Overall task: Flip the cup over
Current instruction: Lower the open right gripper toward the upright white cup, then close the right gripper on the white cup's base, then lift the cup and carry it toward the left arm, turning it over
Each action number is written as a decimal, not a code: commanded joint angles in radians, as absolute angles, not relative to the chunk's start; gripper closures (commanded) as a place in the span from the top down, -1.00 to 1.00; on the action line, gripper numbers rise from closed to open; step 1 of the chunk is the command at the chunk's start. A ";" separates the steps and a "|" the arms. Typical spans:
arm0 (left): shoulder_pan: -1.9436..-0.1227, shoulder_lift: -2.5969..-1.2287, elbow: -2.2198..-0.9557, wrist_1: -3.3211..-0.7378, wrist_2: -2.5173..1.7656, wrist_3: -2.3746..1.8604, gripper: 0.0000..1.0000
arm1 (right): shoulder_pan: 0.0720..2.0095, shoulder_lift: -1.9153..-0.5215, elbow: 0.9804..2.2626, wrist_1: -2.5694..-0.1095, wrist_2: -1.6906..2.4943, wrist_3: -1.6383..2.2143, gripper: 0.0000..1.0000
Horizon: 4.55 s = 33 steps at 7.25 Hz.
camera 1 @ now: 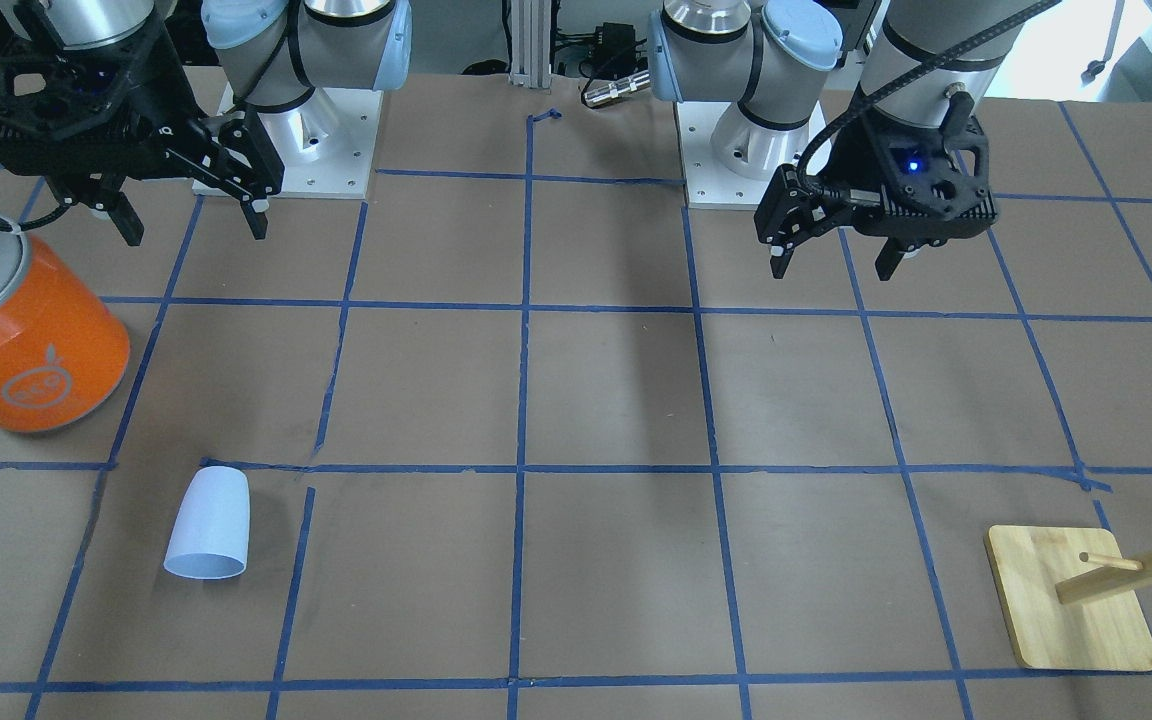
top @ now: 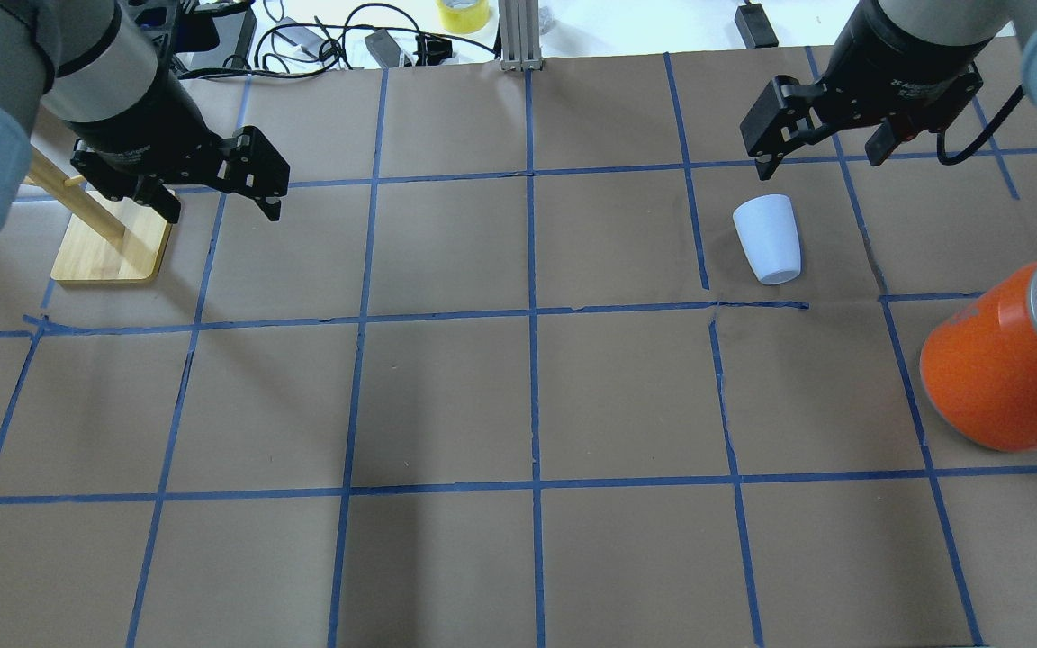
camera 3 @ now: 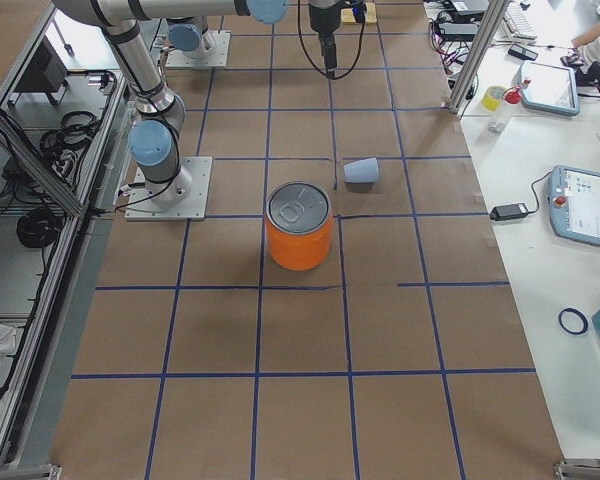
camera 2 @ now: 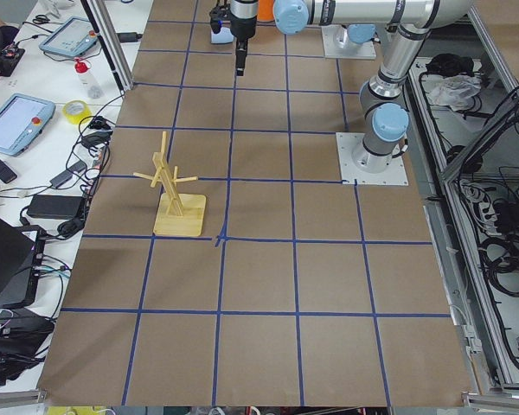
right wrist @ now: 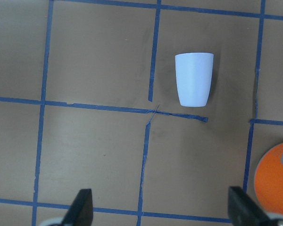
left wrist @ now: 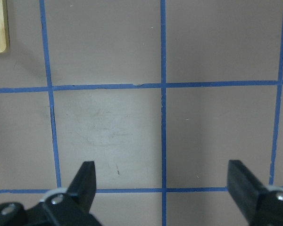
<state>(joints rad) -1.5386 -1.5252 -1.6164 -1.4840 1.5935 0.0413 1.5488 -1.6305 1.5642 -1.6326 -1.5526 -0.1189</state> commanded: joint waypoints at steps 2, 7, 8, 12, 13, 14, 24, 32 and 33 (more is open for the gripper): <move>-1.539 -1.511 -1.615 -1.499 1.595 0.041 1.00 | 1.545 -1.621 1.574 -1.641 -1.546 -0.120 1.00; -1.539 -1.513 -1.628 -1.490 1.591 0.041 1.00 | 1.522 -1.455 1.578 -1.737 -1.571 -0.066 1.00; -1.539 -1.513 -1.629 -1.488 1.591 0.049 1.00 | 1.510 -1.390 1.578 -1.838 -1.621 -0.072 1.00; -1.537 -1.513 -1.629 -1.485 1.591 0.052 1.00 | 1.474 -1.175 1.595 -2.003 -1.648 -0.066 1.00; -1.539 -1.513 -1.629 -1.486 1.589 0.051 1.00 | 1.474 -1.167 1.641 -2.093 -1.647 -0.078 1.00; -1.537 -1.513 -1.629 -1.486 1.591 0.052 1.00 | 1.473 -1.154 1.685 -2.187 -1.647 -0.112 1.00; -1.516 -1.516 -1.641 -1.487 1.642 0.018 1.00 | 1.454 -1.035 1.732 -2.330 -1.620 -0.121 -0.04; -1.432 -1.520 -1.629 -1.474 1.658 0.049 1.00 | 1.842 -1.152 1.698 -2.229 -1.563 -0.231 -1.00; -1.383 -1.519 -1.626 -1.477 1.661 0.095 1.00 | 1.894 -1.151 1.697 -2.238 -1.565 -0.341 -1.00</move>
